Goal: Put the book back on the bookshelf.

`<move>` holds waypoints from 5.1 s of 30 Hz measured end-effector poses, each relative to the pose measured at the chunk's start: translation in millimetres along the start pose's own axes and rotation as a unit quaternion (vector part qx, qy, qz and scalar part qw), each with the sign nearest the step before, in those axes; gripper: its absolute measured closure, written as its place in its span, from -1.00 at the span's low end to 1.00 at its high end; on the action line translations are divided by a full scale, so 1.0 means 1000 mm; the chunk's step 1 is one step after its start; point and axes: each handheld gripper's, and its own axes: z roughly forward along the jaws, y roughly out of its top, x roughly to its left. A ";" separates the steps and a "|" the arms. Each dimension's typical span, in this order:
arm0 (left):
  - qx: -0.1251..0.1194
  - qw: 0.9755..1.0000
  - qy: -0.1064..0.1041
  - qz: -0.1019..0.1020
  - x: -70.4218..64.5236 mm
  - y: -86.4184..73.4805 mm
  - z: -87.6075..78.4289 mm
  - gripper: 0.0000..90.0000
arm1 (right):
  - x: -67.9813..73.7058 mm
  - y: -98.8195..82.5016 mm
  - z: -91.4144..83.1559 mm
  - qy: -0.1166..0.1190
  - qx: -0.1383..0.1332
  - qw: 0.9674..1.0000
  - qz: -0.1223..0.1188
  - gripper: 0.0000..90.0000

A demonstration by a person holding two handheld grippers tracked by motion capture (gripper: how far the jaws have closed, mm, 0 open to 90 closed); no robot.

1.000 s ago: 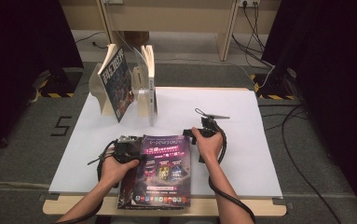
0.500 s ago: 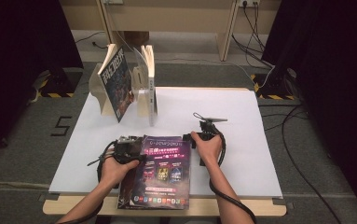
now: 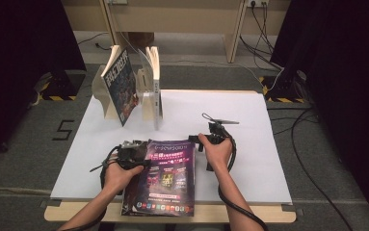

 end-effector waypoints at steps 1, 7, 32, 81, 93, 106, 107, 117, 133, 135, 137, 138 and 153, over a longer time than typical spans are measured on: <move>0.000 1.000 0.000 0.000 0.000 0.000 0.000 0.39 | 0.000 -0.001 -0.001 0.000 0.002 1.000 -0.001 0.36; -0.001 1.000 0.003 0.003 -0.002 0.000 0.000 0.41 | -0.006 -0.006 -0.005 0.000 0.016 1.000 0.004 0.31; 0.003 1.000 0.006 0.013 -0.002 0.000 -0.001 0.42 | 0.006 -0.012 -0.007 0.015 0.075 0.997 -0.013 0.75; -0.102 0.994 -0.016 -0.019 0.000 0.036 -0.059 0.03 | 0.120 0.009 -0.044 0.068 -0.082 0.987 -0.117 0.88; -0.111 0.993 -0.018 -0.020 -0.002 0.043 -0.065 0.03 | 0.131 0.014 -0.042 0.071 -0.098 0.984 -0.127 0.87; -0.122 0.992 -0.024 -0.022 -0.006 0.050 -0.070 0.02 | 0.140 0.018 -0.039 0.070 -0.111 0.983 -0.130 0.87; -0.122 0.992 -0.025 -0.022 -0.006 0.050 -0.071 0.02 | 0.141 0.018 -0.038 0.070 -0.113 0.982 -0.131 0.87; -0.149 0.989 -0.015 -0.014 -0.010 0.056 -0.078 0.00 | 0.151 0.023 -0.036 0.066 -0.125 0.980 -0.142 0.87; -0.148 0.989 -0.025 -0.011 -0.015 0.062 -0.082 -0.01 | 0.164 0.029 -0.029 0.058 -0.137 0.977 -0.151 0.87; -0.151 0.988 -0.022 -0.008 -0.016 0.064 -0.082 -0.01 | 0.166 0.030 -0.029 0.054 -0.140 0.977 -0.154 0.87; -0.151 0.988 -0.024 -0.008 -0.017 0.065 -0.083 -0.01 | 0.168 0.031 -0.029 0.052 -0.141 0.976 -0.156 0.87; -0.153 0.988 -0.027 -0.008 -0.018 0.066 -0.083 -0.01 | 0.169 0.032 -0.028 0.053 -0.140 0.976 -0.156 0.87; -0.165 0.985 -0.048 0.011 -0.038 0.081 -0.088 -0.03 | 0.176 0.032 -0.022 0.045 -0.145 0.975 -0.165 0.87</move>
